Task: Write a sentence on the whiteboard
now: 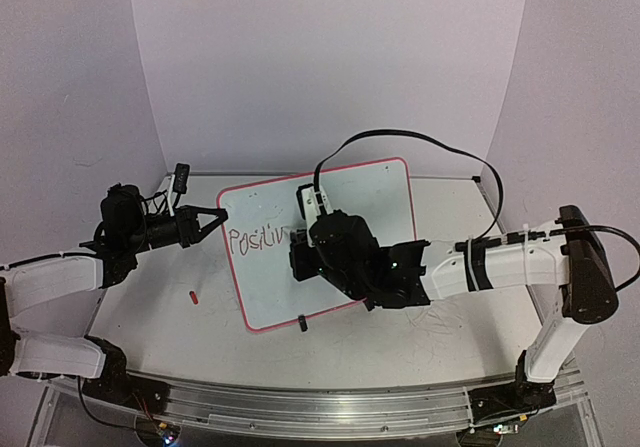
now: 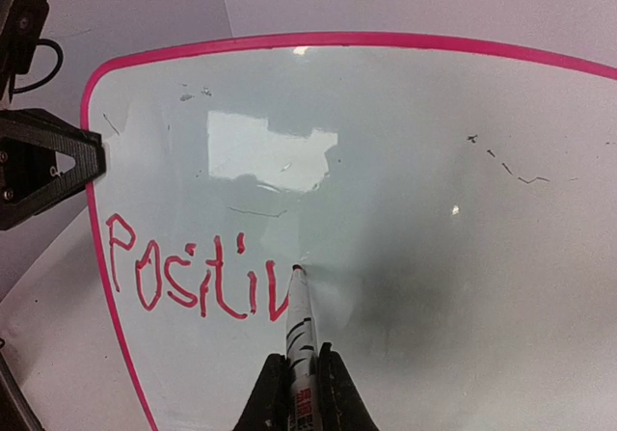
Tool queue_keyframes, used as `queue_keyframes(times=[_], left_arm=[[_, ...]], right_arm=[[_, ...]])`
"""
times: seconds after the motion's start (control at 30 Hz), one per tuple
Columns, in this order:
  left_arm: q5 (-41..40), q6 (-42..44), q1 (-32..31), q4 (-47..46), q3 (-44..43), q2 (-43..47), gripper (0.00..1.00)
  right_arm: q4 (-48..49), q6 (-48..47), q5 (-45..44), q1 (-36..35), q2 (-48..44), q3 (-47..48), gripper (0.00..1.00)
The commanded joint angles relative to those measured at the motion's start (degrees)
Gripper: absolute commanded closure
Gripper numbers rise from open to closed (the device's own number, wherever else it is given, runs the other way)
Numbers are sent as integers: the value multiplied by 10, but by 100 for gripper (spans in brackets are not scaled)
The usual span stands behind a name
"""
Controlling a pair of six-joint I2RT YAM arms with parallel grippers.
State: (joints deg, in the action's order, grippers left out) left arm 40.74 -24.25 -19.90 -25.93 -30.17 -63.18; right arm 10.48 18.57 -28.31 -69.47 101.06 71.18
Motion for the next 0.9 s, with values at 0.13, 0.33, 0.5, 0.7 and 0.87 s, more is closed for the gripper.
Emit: queue_keyframes(times=[0.13, 0.33, 0.5, 0.7, 0.87], left_arm=[[8, 20, -5, -21, -7, 10, 100], [11, 19, -5, -21, -12, 7, 100], [8, 19, -5, -20, -9, 11, 100], [10, 21, -5, -19, -12, 4, 100], [9, 21, -5, -19, -12, 4, 100]], right_arm=[[43, -9, 30, 2, -52, -35, 100], [63, 7, 62, 26, -48, -40, 100], [67, -4, 61, 26, -39, -27, 100], [66, -8, 56, 26, -31, -18, 100], [27, 8, 30, 26, -19, -7, 100]])
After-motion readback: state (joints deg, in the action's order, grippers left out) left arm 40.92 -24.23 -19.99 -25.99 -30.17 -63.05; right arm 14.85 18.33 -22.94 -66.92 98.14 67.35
